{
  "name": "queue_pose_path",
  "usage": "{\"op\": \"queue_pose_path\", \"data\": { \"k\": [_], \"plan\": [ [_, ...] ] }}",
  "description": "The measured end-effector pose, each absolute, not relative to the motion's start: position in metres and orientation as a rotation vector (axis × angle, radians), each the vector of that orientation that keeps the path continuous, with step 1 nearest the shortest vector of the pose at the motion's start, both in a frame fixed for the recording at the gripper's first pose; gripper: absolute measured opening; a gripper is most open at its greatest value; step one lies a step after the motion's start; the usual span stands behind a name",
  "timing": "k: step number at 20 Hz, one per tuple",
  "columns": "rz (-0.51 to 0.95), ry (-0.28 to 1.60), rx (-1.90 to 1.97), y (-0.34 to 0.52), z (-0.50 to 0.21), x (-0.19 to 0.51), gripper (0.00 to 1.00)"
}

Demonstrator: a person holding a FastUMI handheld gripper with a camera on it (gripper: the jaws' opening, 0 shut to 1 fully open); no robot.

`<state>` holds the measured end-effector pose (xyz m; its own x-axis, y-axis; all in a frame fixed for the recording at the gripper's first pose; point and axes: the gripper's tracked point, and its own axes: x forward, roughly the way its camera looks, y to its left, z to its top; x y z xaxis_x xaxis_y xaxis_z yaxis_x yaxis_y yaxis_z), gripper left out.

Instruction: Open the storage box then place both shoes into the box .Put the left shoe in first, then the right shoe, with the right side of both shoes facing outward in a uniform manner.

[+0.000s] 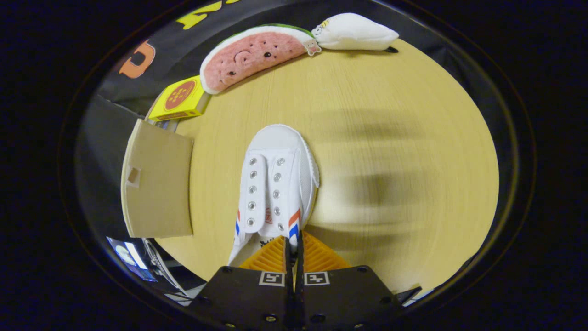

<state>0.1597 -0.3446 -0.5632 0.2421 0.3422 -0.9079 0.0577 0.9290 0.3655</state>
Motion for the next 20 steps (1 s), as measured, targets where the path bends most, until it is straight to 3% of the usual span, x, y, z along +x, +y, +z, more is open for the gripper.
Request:
{"op": "queue_pose_path", "data": {
  "k": [10,20],
  "plan": [
    [0.234,1.143,0.423,-0.294,-0.441,0.156,0.00],
    [0.344,1.068,0.323,-0.151,-0.364,0.173,0.00]
  ]
}}
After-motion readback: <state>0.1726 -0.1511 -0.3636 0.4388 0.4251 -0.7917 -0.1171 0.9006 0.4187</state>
